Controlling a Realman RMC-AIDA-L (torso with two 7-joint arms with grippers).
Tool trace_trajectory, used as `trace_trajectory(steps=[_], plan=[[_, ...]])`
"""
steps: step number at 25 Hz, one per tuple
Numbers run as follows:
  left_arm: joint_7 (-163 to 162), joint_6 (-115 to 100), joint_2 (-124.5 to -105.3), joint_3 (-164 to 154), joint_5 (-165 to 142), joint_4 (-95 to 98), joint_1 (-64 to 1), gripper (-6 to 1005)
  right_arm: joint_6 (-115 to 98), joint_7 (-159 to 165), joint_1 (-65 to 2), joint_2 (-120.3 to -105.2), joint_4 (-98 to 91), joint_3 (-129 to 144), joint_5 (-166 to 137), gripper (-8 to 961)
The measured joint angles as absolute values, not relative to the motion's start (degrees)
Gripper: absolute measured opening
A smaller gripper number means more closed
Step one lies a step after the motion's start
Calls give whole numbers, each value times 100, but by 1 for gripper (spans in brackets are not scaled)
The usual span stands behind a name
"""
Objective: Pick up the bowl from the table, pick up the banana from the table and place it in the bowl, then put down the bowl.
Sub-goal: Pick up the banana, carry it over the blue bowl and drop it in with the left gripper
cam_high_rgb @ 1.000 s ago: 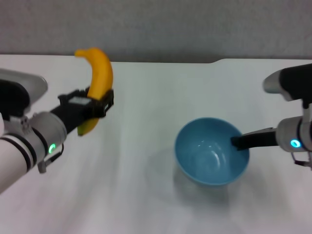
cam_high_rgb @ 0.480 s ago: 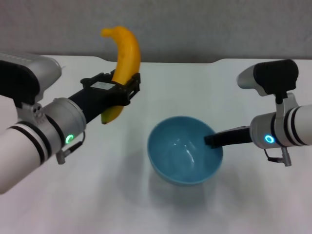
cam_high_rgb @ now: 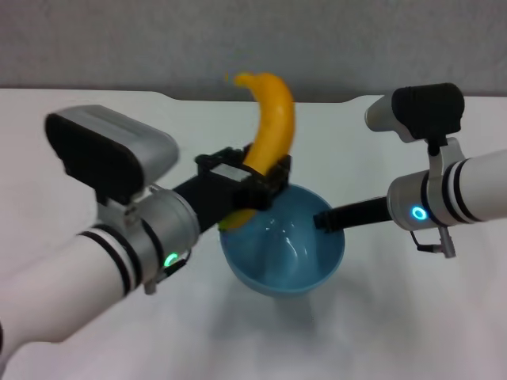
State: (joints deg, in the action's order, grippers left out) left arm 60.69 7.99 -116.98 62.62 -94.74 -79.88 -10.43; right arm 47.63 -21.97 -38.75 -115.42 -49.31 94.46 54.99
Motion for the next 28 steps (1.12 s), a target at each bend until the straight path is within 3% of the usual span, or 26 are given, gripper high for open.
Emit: trace_trajectory(steps=[10,28], plan=[[6118,673,-11691,6233,-8769,-7832,-1165,496,4796,-2176,-4351,-11551,-4571,9435,5499,32],[6109,742,-11689,6196,-8343,-7265,-1541,496,4793,-2163,-4519,-11524,-4561,9250,5502,32]])
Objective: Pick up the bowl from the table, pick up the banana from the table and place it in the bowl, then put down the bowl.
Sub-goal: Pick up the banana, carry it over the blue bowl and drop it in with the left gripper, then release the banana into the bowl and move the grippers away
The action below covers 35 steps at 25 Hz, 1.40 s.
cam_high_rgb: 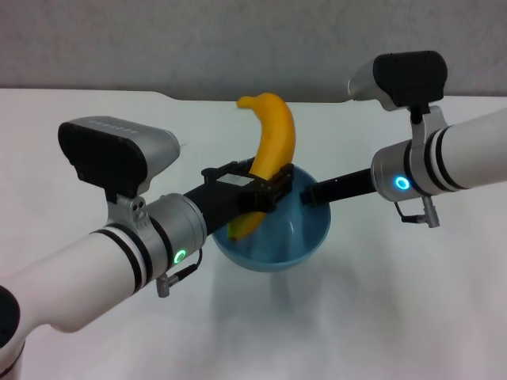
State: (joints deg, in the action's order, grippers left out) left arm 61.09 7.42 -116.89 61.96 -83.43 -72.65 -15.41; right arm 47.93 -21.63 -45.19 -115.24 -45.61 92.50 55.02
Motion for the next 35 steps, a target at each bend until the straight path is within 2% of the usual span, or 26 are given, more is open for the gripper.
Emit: trace_trajectory(steps=[10,21,35], plan=[[6118,1079,-11681,6287,-8208,-7020,-1718,497,4779,-2162,-4538,-11522,-4551,9219,5492,37],[6136,1140,-11674,6540,-8204,-7064,-1650,878,4772,-2167,-4522,-11523,-4449,9219,5459,57],[6257,2039,-11649,7567,-8249,-7328,-1365,877,4828,-2228,-4387,-11489,-4184,8767,5170,83]])
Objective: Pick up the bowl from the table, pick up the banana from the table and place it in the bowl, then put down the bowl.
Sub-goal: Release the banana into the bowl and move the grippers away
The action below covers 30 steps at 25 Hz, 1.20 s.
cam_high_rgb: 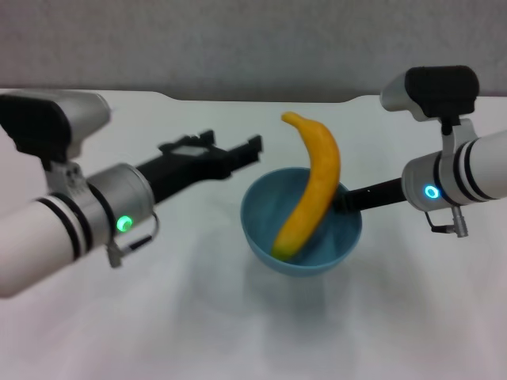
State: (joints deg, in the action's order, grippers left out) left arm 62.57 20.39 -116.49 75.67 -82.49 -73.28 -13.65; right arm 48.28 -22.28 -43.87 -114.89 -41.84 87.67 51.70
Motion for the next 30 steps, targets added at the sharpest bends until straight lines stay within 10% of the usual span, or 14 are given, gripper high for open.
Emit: trace_trajectory(steps=[30], plan=[[7968,1511,-11680,8728,-8203,-6284,-1428,875,5027,-2589,-5151,-11557,-2814,8472,5114,138]])
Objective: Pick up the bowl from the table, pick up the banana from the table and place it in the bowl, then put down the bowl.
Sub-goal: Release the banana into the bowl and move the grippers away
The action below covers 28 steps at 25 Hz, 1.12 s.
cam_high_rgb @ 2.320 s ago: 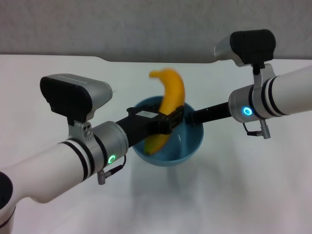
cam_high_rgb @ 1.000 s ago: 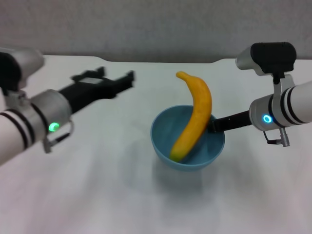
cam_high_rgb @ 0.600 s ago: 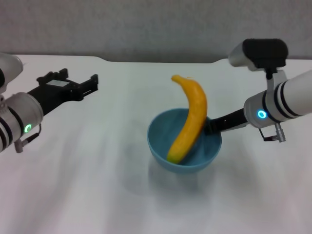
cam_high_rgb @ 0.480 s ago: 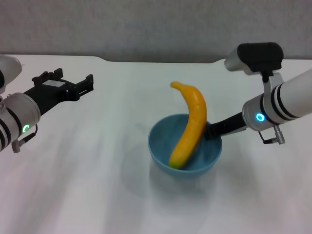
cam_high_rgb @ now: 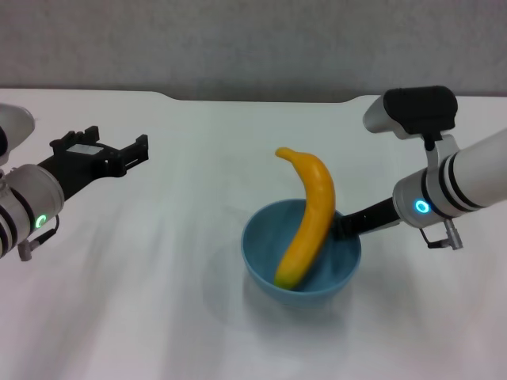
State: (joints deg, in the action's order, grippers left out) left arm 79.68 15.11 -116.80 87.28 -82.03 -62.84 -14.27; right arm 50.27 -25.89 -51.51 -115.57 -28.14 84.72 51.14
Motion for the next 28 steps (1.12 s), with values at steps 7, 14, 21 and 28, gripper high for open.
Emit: trace_trajectory(steps=[7,14,21,28], plan=[[8010,1512,-11681,8728,-8030,-6275,-1390,875,4971,-2660,-5076,-11560,-2802,8484,5116,151],[8026,1521,-11681,8729,-7989,-6235,-1376,874,4852,-2686,-5016,-11566,-2806,8606,5126,164],[8023,1522,-11681,8735,-7981,-6187,-1376,874,4806,-2688,-4986,-11566,-2802,8618,5125,177],[8020,1523,-11681,8735,-7849,-6152,-1375,873,4738,-2761,-4930,-11567,-2819,8623,5124,190]])
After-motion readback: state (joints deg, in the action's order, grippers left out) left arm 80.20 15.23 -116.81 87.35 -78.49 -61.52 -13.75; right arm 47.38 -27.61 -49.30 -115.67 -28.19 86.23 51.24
